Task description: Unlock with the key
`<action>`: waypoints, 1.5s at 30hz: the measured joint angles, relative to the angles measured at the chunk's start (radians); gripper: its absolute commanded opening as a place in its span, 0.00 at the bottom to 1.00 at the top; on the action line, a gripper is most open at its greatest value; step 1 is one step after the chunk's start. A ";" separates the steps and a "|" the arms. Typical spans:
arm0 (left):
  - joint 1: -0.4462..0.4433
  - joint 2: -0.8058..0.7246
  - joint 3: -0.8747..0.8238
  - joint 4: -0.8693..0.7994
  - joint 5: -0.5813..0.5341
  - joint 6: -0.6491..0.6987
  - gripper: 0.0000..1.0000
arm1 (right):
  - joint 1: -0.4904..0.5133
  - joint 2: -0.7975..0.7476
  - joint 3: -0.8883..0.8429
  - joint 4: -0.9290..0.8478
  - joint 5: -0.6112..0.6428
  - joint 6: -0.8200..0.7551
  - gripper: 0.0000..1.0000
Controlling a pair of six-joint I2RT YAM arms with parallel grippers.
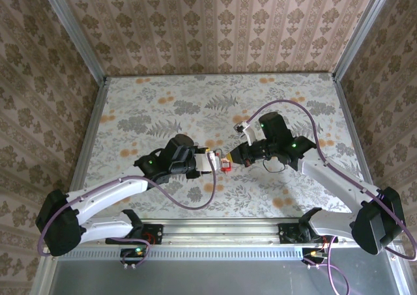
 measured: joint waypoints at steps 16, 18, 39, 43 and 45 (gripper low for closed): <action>-0.053 -0.045 -0.089 0.105 -0.123 0.020 0.00 | 0.000 0.023 -0.042 0.100 0.006 0.212 0.00; -0.053 -0.046 -0.089 0.102 -0.121 0.019 0.00 | 0.001 0.023 -0.047 0.108 -0.002 0.211 0.00; 0.024 -0.046 -0.085 0.044 0.017 -0.119 0.00 | 0.057 0.034 -0.063 0.167 0.038 0.207 0.00; 0.000 -0.046 -0.089 0.048 -0.062 -0.101 0.00 | 0.056 0.053 -0.070 0.204 0.037 0.279 0.00; -0.016 -0.047 -0.098 0.056 -0.100 -0.084 0.00 | 0.056 0.064 -0.070 0.213 0.032 0.310 0.00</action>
